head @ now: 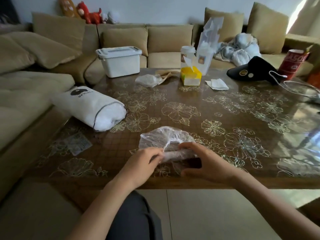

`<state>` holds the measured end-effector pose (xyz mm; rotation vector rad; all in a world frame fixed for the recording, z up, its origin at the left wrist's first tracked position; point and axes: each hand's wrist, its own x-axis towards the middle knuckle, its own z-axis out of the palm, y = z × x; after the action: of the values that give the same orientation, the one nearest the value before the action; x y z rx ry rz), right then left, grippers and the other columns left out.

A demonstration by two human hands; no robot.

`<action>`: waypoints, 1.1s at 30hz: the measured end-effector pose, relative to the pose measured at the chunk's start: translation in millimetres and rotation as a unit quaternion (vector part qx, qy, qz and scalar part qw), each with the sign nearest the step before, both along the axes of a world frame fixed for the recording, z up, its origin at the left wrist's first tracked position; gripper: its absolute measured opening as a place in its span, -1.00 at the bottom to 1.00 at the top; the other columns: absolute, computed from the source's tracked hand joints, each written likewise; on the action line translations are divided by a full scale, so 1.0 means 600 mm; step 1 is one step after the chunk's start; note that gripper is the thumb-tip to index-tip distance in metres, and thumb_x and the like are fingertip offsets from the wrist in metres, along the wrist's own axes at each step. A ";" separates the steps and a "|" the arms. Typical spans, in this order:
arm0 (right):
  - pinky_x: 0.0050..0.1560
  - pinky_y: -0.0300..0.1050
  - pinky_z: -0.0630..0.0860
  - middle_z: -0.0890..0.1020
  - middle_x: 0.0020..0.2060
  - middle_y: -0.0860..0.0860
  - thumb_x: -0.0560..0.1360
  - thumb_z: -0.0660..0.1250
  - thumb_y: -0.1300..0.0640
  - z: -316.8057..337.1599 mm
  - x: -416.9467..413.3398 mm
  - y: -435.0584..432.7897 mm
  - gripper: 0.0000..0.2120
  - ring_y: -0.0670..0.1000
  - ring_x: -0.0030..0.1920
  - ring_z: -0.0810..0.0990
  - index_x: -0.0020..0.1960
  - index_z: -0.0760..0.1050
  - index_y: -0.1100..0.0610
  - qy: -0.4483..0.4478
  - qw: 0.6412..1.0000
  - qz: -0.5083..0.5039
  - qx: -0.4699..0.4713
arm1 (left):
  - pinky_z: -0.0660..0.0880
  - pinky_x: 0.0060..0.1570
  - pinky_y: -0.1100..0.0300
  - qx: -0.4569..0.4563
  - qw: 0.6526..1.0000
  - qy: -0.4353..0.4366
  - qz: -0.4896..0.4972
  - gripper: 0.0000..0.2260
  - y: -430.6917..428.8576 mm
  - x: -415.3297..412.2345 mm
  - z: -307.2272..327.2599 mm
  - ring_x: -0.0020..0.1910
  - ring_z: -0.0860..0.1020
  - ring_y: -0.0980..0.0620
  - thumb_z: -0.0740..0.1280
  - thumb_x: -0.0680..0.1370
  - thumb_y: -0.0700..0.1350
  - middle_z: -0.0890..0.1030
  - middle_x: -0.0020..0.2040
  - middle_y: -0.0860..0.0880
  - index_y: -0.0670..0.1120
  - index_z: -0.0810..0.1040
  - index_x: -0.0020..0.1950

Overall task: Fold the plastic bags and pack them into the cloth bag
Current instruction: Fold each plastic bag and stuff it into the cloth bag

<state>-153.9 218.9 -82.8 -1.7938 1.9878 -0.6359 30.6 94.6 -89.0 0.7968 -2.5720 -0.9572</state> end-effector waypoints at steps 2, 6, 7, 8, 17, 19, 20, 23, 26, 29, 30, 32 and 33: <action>-0.05 -0.56 0.35 0.47 0.10 -0.15 0.45 0.43 0.06 -0.010 -0.007 -0.017 -0.53 -0.18 0.05 0.47 0.31 0.39 0.05 0.005 0.998 -0.029 -0.050 | 0.42 -0.29 0.16 -0.001 0.999 0.033 0.029 -0.81 -0.004 0.001 0.001 -0.31 0.55 0.03 0.20 0.61 -0.05 0.65 -0.13 -0.07 -0.03 0.60 0.04; -0.31 -0.39 0.38 0.56 -0.29 -0.10 0.52 0.34 0.20 -0.016 -0.032 -0.044 -0.85 -0.21 -0.34 0.46 -0.22 0.49 0.07 -0.036 0.986 -0.109 -0.123 | 0.46 -0.29 0.12 0.010 0.998 0.048 0.038 -0.59 -0.023 -0.001 0.002 -0.26 0.57 -0.06 0.27 0.46 0.27 0.62 -0.20 -0.05 -0.07 0.58 -0.03; -0.36 -0.36 0.35 0.55 -0.35 -0.06 0.52 0.33 0.19 -0.017 -0.040 -0.051 -0.79 -0.15 -0.39 0.43 -0.28 0.45 0.08 -0.048 0.983 -0.126 -0.121 | 0.50 -0.20 0.10 0.007 0.999 0.035 0.034 -0.57 -0.028 0.000 0.000 -0.18 0.58 -0.01 0.34 0.40 0.28 0.62 -0.15 0.00 -0.06 0.58 -0.01; -0.39 -0.34 0.31 0.52 -0.39 -0.03 0.53 0.33 0.17 -0.014 -0.045 -0.058 -0.76 -0.12 -0.41 0.39 -0.31 0.43 0.10 -0.056 0.983 -0.134 -0.115 | 0.50 -0.12 0.11 0.003 0.999 0.028 0.037 -0.61 -0.032 0.001 -0.001 -0.13 0.58 0.05 0.41 0.39 0.22 0.62 -0.11 0.03 -0.07 0.59 -0.01; -0.43 -0.21 0.23 0.42 -0.48 -0.02 0.57 0.14 -0.18 -0.002 -0.041 -0.127 -0.54 -0.04 -0.47 0.34 -0.34 0.36 0.13 -0.017 0.983 -0.181 -0.015 | 0.48 -0.25 0.07 0.062 0.968 0.101 0.219 -0.65 -0.058 -0.017 0.000 -0.27 0.58 -0.09 0.17 0.62 0.01 0.62 -0.29 -0.10 -0.09 0.56 -0.29; -0.42 -0.19 0.26 0.44 -0.46 -0.03 0.58 0.09 -0.20 -0.009 -0.032 -0.144 -0.51 -0.01 -0.44 0.41 -0.35 0.36 0.13 0.068 0.971 -0.229 -0.013 | 0.38 -0.37 0.12 0.020 0.961 0.068 0.266 -0.60 -0.053 -0.032 0.000 -0.35 0.51 -0.08 0.12 0.63 0.04 0.55 -0.36 -0.08 -0.14 0.50 -0.30; -0.39 -0.18 0.28 0.48 -0.43 -0.01 0.59 0.07 -0.21 -0.015 -0.028 -0.149 -0.50 0.02 -0.39 0.46 -0.32 0.39 0.14 0.103 0.963 -0.247 -0.015 | 0.32 -0.42 0.15 -0.014 0.956 0.039 0.289 -0.58 -0.048 -0.038 0.000 -0.35 0.49 -0.06 0.09 0.64 0.05 0.52 -0.36 -0.06 -0.14 0.45 -0.31; -0.30 -0.15 0.34 0.58 -0.31 0.06 0.60 0.04 -0.19 -0.031 -0.022 -0.159 -0.50 0.10 -0.28 0.55 -0.21 0.49 0.18 0.171 0.941 -0.291 -0.031 | 0.34 -0.31 0.17 -0.131 0.934 -0.059 0.326 -0.62 -0.041 -0.047 -0.001 -0.18 0.57 -0.08 0.04 0.66 0.02 0.61 -0.15 -0.10 -0.15 0.52 -0.12; -0.28 -0.15 0.31 0.63 -0.20 0.08 0.61 0.07 -0.15 -0.036 -0.018 -0.164 -0.55 0.12 -0.20 0.58 -0.10 0.52 0.18 0.200 0.927 -0.315 -0.038 | 0.35 -0.26 0.15 -0.164 0.924 -0.114 0.327 -0.65 -0.044 -0.050 -0.002 -0.06 0.60 -0.09 0.06 0.66 0.01 0.63 -0.02 -0.12 -0.16 0.55 0.03; -0.21 -0.12 0.36 0.60 -0.06 0.08 0.59 0.12 -0.12 -0.033 -0.017 -0.159 -0.63 0.11 -0.08 0.57 0.03 0.48 0.18 0.209 0.922 -0.322 -0.050 | 0.41 -0.20 0.16 -0.176 0.913 -0.133 0.342 -0.76 -0.045 -0.054 -0.003 0.03 0.57 -0.06 0.16 0.63 -0.04 0.56 0.10 -0.11 -0.16 0.45 0.19; -0.14 -0.08 0.39 0.58 -0.01 0.09 0.59 0.16 -0.08 -0.030 -0.018 -0.157 -0.67 0.12 -0.02 0.55 0.07 0.47 0.19 0.200 0.923 -0.321 -0.070 | 0.45 -0.15 0.16 -0.191 0.910 -0.121 0.347 -0.75 -0.046 -0.055 -0.003 0.06 0.55 -0.05 0.20 0.61 -0.09 0.53 0.14 -0.11 -0.16 0.40 0.24; -0.01 -0.02 0.43 0.57 0.01 0.13 0.59 0.20 0.09 -0.022 -0.016 -0.151 -0.78 0.14 0.01 0.52 0.08 0.49 0.24 0.175 0.928 -0.278 -0.173 | 0.48 0.00 0.14 -0.226 0.918 -0.041 0.322 -0.72 -0.050 -0.060 0.001 0.09 0.52 -0.05 0.23 0.59 -0.18 0.51 0.18 -0.13 -0.17 0.40 0.29; 0.01 0.02 0.47 0.59 -0.01 0.15 0.59 0.19 0.18 -0.021 -0.012 -0.148 -0.81 0.15 -0.02 0.53 0.06 0.51 0.26 0.167 0.931 -0.232 -0.227 | 0.44 0.10 0.11 -0.237 0.929 0.002 0.283 -0.71 -0.051 -0.066 0.004 0.15 0.49 -0.06 0.21 0.59 -0.20 0.51 0.22 -0.14 -0.18 0.41 0.31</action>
<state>-160.9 129.9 -95.5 -1.7675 2.7185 -1.0674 -9.1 64.2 -86.6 1.2649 -2.2068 -0.1518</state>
